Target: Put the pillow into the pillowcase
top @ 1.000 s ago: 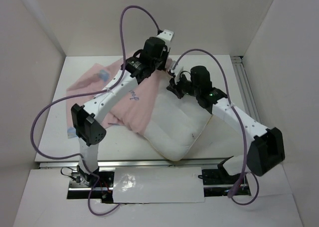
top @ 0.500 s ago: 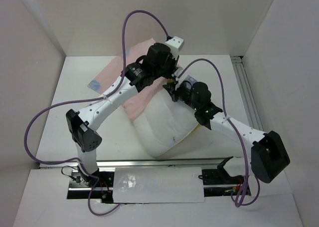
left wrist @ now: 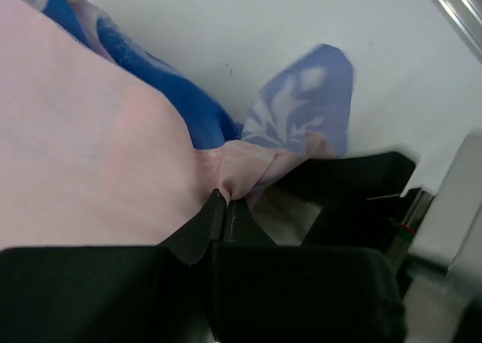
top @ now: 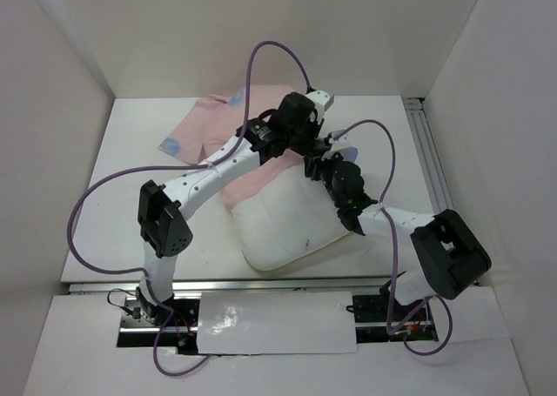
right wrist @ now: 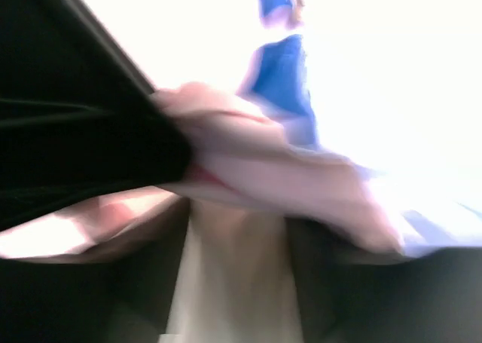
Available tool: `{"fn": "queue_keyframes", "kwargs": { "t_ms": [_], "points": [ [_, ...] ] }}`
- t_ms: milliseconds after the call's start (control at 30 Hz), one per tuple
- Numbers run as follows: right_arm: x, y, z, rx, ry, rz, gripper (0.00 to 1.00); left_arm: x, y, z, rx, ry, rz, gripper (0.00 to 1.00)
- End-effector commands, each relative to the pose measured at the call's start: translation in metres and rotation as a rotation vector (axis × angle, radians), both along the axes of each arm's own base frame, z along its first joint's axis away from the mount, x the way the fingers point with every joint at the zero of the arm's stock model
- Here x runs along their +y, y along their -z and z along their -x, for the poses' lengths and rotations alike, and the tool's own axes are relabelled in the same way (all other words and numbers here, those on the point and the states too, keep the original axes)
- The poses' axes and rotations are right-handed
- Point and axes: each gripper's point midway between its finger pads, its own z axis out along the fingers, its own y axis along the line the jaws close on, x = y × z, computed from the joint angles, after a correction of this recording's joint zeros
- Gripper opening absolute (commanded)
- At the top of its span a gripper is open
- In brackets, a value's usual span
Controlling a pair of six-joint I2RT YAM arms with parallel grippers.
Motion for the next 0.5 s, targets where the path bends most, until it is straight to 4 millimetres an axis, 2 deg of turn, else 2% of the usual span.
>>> {"fn": "queue_keyframes", "kwargs": {
  "t_ms": [0,33,67,100,133,167,233,267,367,400,433,467],
  "points": [
    [0.012,-0.076,-0.006,-0.093,-0.066,-0.049,0.66,-0.034,-0.023,0.009,0.048,0.049,0.161,0.0],
    [0.013,-0.075,-0.002,-0.048,-0.079,-0.038,0.72,-0.028,-0.018,0.0,0.057,0.018,0.16,0.0],
    [0.007,-0.059,0.01,0.07,-0.078,0.003,0.78,-0.018,-0.013,-0.012,0.062,-0.025,0.157,0.0],
    [-0.001,-0.067,0.011,0.134,-0.026,-0.062,0.88,-0.012,-0.007,-0.025,0.057,-0.088,0.153,0.0],
    [-0.007,-0.059,0.018,0.209,0.0,-0.073,0.98,-0.005,-0.002,-0.029,0.06,-0.109,0.141,0.0],
    [-0.017,-0.039,0.037,0.33,0.017,-0.042,1.0,0.0,0.014,-0.034,0.072,-0.129,0.119,0.0],
    [-0.019,-0.027,0.056,0.412,-0.013,-0.024,1.0,0.001,0.026,-0.036,0.076,-0.138,0.108,0.0],
    [-0.02,-0.018,0.067,0.452,-0.035,-0.008,1.0,-0.002,0.026,-0.038,0.064,-0.137,0.12,0.0],
    [-0.044,0.016,0.107,0.6,-0.006,0.024,1.0,-0.003,0.027,-0.04,0.064,-0.115,0.129,0.0],
    [-0.045,0.023,0.116,0.626,-0.019,0.021,1.0,-0.003,0.033,-0.041,0.066,-0.11,0.115,0.0],
    [-0.045,0.039,0.129,0.671,-0.04,0.025,1.0,-0.003,0.034,-0.041,0.066,-0.11,0.115,0.0],
    [-0.043,0.036,0.137,0.663,-0.077,0.007,1.0,-0.005,0.036,-0.043,0.067,-0.11,0.114,0.0]
  ]
}}
